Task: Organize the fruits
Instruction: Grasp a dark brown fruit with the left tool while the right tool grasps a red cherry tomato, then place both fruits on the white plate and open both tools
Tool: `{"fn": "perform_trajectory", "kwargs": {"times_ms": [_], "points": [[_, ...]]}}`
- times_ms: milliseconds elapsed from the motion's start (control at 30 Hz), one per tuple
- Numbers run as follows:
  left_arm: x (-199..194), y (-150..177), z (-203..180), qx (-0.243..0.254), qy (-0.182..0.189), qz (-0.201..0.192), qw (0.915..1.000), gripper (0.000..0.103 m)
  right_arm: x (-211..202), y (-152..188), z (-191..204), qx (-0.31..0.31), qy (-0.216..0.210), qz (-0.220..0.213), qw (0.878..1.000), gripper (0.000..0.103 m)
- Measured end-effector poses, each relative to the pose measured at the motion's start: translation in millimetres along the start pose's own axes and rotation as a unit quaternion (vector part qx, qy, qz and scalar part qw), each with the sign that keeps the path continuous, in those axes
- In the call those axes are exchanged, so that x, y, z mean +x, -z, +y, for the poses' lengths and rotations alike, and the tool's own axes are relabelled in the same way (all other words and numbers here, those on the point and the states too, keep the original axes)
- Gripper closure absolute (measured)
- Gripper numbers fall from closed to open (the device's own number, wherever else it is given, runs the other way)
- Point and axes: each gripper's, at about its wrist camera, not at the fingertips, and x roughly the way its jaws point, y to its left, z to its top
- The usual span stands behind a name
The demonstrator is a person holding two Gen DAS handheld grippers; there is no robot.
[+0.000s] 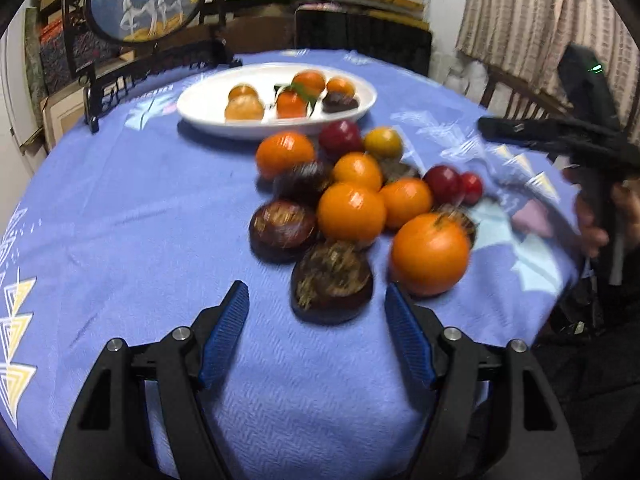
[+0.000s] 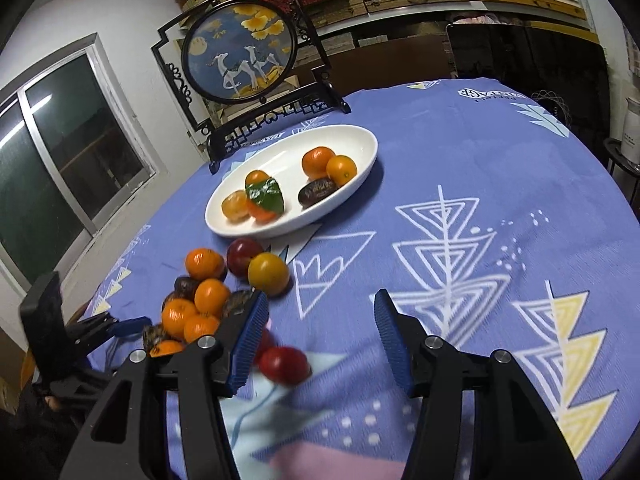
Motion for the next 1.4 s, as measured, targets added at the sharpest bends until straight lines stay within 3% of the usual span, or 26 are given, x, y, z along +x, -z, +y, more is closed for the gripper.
{"fn": "perform_trajectory", "kwargs": {"times_ms": [167,300,500,700,800,867,933,1167,1300,1333,1400], "points": [[-3.1,1.3,-1.3,0.003,0.003,-0.008,1.0000,0.035,-3.6,6.3,4.4,-0.016,-0.003,0.006,1.000,0.047],[-0.9,-0.4,0.1,-0.004,0.010,-0.016,0.9998,0.061,-4.6,9.1,9.3,-0.026,-0.006,0.008,1.000,0.047],[-4.9,-2.0,2.4,-0.012,0.018,-0.023,0.9995,0.061,-1.1,12.3,11.4,-0.031,-0.010,0.019,0.999,0.047],[-24.7,-7.4,6.8,-0.017,0.014,-0.051,0.9984,0.061,4.5,24.3,32.0,-0.091,-0.018,0.051,0.994,0.047],[-27.5,-8.8,8.6,-0.021,0.015,-0.054,0.9982,0.061,10.2,28.8,41.5,-0.118,0.006,0.057,0.991,0.047],[-27.1,-8.2,8.0,-0.021,0.016,-0.052,0.9983,0.061,13.9,29.3,43.1,-0.122,0.014,0.063,0.990,0.049],[-26.8,-6.7,6.7,-0.019,0.017,-0.050,0.9984,0.061,17.2,31.1,43.7,-0.129,0.015,0.074,0.989,0.058],[-25.4,-5.7,4.8,-0.017,0.018,-0.047,0.9986,0.061,23.7,27.1,39.9,-0.148,0.016,0.079,0.986,0.058],[-23.3,-5.0,4.9,-0.019,0.018,-0.044,0.9987,0.061,33.5,25.3,30.5,-0.131,-0.018,0.097,0.987,0.060],[-23.2,-5.2,4.9,-0.020,0.017,-0.044,0.9987,0.061,33.5,25.7,29.6,-0.128,-0.026,0.097,0.987,0.068],[-23.0,-5.9,5.7,-0.022,0.017,-0.044,0.9987,0.061,33.3,26.8,28.6,-0.128,-0.032,0.097,0.986,0.071]]}}
